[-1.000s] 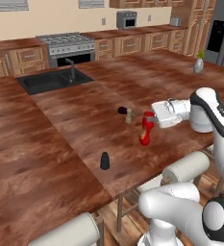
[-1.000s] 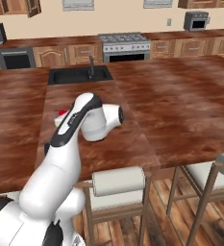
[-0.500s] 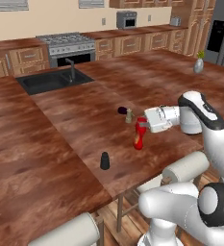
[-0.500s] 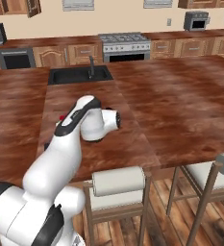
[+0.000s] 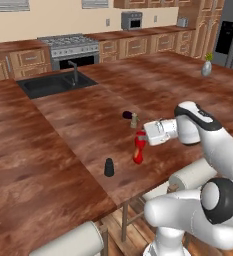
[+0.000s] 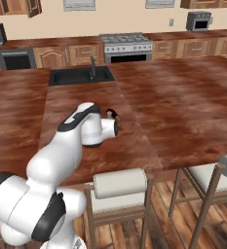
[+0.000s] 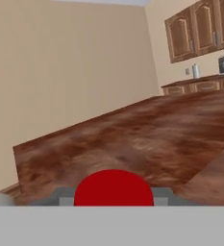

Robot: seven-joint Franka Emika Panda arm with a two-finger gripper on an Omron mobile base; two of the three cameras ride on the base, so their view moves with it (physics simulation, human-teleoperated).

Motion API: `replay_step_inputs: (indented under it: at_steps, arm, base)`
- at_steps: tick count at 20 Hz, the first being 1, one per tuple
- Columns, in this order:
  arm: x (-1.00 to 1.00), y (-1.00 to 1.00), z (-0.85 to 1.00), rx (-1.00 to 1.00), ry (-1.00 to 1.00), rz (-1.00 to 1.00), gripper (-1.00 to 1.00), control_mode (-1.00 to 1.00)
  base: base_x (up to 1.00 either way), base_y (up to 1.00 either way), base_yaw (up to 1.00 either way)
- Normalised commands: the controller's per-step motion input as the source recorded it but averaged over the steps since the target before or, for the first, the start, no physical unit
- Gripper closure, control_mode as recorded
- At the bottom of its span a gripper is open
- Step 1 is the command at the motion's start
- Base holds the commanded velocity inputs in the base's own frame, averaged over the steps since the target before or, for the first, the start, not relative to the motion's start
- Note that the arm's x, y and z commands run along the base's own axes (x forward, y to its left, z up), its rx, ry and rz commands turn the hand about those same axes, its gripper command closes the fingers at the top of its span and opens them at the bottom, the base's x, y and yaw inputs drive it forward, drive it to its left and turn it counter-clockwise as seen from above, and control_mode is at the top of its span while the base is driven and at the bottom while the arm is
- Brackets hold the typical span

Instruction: Move the ketchup and shaker from the cabinet to the dining counter.

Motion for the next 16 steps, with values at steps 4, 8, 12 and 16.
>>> replay_step_inputs:
  at_steps: [4,8,12,16]
  arm:
    - [0.12,0.17,-0.39,0.0,0.08,0.0,1.0,-1.0]
    - [0.12,0.14,-0.39,0.0,0.12,0.0,1.0,-1.0]
    - [0.16,0.14,-0.35,0.0,0.12,0.0,1.0,-1.0]
    - [0.13,0.08,-0.34,0.0,0.12,0.0,1.0,-1.0]
  base:
    - [0.0,0.0,0.0]
    - [0.0,0.0,0.0]
    - [0.0,0.0,0.0]
    - [0.0,0.0,0.0]
